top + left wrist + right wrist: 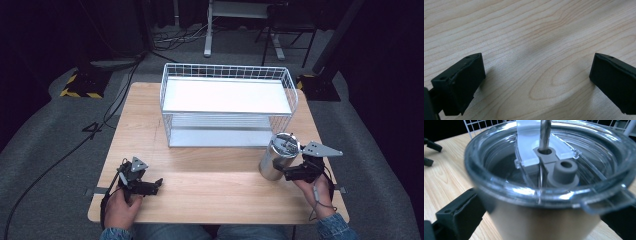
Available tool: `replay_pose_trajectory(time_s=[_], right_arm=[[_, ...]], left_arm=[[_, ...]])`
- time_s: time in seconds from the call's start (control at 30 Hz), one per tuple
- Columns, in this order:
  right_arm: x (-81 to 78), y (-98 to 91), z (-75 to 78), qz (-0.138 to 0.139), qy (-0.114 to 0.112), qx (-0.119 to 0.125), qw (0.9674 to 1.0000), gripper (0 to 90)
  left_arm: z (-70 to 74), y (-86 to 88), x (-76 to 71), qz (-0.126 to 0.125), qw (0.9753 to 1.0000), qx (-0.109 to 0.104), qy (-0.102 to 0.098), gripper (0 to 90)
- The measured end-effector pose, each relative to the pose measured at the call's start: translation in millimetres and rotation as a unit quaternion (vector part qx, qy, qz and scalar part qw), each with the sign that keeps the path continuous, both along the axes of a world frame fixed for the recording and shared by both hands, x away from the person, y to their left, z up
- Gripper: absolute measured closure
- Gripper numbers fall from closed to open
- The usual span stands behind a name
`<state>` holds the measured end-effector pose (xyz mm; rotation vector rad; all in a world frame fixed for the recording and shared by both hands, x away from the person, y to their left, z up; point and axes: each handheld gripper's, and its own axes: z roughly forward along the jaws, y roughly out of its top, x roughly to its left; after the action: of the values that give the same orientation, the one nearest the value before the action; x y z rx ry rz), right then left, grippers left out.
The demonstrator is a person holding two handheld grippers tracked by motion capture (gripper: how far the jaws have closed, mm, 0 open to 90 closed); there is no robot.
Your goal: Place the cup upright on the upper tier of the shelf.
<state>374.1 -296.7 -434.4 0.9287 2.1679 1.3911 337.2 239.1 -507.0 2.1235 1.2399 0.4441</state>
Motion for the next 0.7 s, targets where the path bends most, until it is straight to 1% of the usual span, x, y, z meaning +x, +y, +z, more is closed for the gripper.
replay_pose_trajectory(time_s=[0.07, 0.13, 0.27, 0.33, 0.47, 0.53, 0.7], right_arm=[[1.9, 1.3, -0.8, 0.0, 0.002, 0.008, 1.0, 0.0], [3.4, 3.1, -1.5, -0.002, 0.002, 0.012, 0.9999, 0.0], [8.0, 5.4, -4.6, -0.002, 0.01, 0.018, 0.9998, 0.0], [9.8, 6.3, -6.3, -0.001, 0.013, 0.018, 0.9998, 0.1], [10.5, 5.5, -7.2, 0.004, 0.011, 0.02, 0.9997, 2.1], [9.6, 5.8, -6.5, 0.003, 0.007, 0.015, 0.9999, 2.6], [8.7, 6.4, -4.5, 0.001, 0.005, 0.006, 1.0, 3.2]], left_arm=[[0.0, 0.0, 0.0, 0.0, 1.0, 0.0, 0.0, 0.6], [0.0, 0.0, 0.0, 0.0, 1.0, 0.0, 0.0, 0.6], [0.0, 0.0, 0.0, 0.0, 1.0, 0.0, 0.0, 0.6], [0.0, 0.0, 0.0, 0.0, 1.0, 0.0, 0.0, 0.6], [0.0, 0.0, 0.0, 0.0, 1.0, 0.0, 0.0, 0.6], [0.0, 0.0, 0.0, 0.0, 1.0, 0.0, 0.0, 0.6], [0.0, 0.0, 0.0, 0.0, 1.0, 0.0, 0.0, 0.6]])
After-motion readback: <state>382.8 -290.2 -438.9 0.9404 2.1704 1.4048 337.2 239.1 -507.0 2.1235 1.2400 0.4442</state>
